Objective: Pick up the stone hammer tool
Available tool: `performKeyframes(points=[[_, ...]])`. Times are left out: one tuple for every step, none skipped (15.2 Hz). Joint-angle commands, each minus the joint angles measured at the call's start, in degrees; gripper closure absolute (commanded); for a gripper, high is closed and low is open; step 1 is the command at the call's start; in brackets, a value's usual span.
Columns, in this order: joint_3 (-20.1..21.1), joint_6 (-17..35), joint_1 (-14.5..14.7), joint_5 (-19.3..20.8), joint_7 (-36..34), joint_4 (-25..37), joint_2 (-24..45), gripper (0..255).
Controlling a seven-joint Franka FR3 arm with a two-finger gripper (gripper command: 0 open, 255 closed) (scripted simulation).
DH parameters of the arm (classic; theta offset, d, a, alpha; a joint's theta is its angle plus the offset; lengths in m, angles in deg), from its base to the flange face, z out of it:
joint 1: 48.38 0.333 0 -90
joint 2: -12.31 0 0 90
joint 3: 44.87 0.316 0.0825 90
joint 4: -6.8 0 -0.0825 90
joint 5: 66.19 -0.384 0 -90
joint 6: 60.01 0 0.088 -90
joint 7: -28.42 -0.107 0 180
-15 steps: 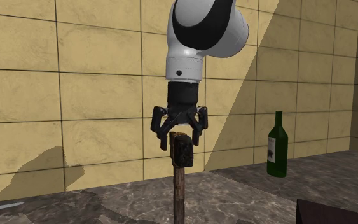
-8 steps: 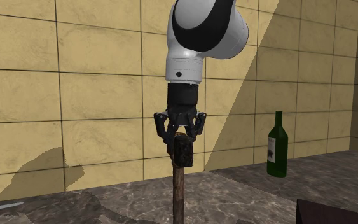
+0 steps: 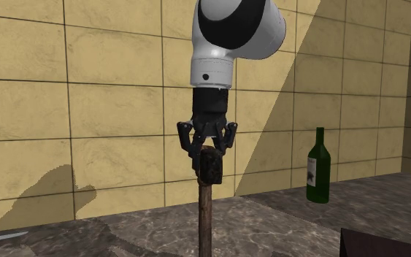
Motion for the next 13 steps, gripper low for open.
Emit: performKeyframes(points=[[-0.01,-1.51,-0.02,-0.17,0.18,0.51,-1.02,255],[0.0,-2.29,-0.02,-0.26,0.24,0.78,-1.53,255],[0.0,-3.06,-0.03,-0.33,0.3,1.06,-2.03,255],[0.0,-3.84,-0.02,-0.41,0.36,1.35,-2.52,255],[0.0,-4.62,-0.02,-0.48,0.42,1.66,-2.99,255],[-0.01,-5.39,-0.02,-0.54,0.47,1.97,-3.46,255],[-0.01,-6.17,-0.02,-0.61,0.52,2.3,-3.91,255],[-0.02,-6.95,-0.02,-0.67,0.57,2.65,-4.34,255],[-0.02,-7.73,-0.02,-0.72,0.61,3.0,-4.77,255],[-0.03,-8.51,-0.02,-0.78,0.66,3.37,-5.18,255],[-0.04,-9.28,-0.02,-0.83,0.7,3.75,-5.58,255],[-0.04,-9.4,-0.02,-0.84,0.71,3.79,-5.65,255],[-0.04,-9.4,-0.02,-0.84,0.71,3.8,-5.64,255]])
